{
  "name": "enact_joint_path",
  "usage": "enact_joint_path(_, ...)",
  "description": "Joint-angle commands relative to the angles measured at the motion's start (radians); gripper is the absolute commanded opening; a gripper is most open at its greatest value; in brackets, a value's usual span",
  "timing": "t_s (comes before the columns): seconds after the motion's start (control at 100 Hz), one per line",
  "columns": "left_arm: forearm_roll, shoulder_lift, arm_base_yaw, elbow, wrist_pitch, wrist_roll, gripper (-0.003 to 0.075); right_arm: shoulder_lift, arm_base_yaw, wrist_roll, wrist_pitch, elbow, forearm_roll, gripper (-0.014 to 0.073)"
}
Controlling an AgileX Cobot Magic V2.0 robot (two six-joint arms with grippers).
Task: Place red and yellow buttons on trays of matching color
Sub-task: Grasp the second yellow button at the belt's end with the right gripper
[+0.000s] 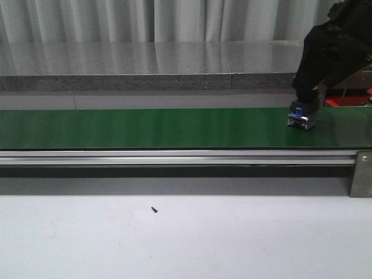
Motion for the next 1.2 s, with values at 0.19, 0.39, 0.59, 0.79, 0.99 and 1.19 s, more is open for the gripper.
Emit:
enact_joint_path(0.19,-0.026,0.001,-0.009,-0.027,-0.056,-0.008,-0.002,-0.019,0.002,0.009,-0.02,-0.044,0.031,0.0377)
enact_joint_path(0.39,-0.026,0.001,-0.009,-0.027,-0.056,-0.008,-0.002,-0.038,-0.01,0.064,0.011,-0.044,0.005,0.0374)
enact_joint_path(0.59,-0.026,0.001,-0.009,-0.027,-0.056,-0.008,-0.002,-0.071,-0.036,0.112,0.037,-0.044,-0.072,0.0266)
enact_joint_path(0.79,-0.026,0.001,-0.009,-0.027,-0.057,-0.008,-0.002,-0.092,-0.078,0.128,0.076,-0.044,-0.071,0.0142)
enact_joint_path(0.99,-0.026,0.001,-0.009,-0.027,-0.057,-0.008,-0.002,-0.13,-0.124,0.139,0.148,-0.044,-0.07,0.0142)
enact_joint_path(1.19,-0.026,0.001,-0.009,-0.027,-0.057,-0.008,-0.002,-0.216,-0.262,0.14,0.272,-0.025,-0.01,0.0142)
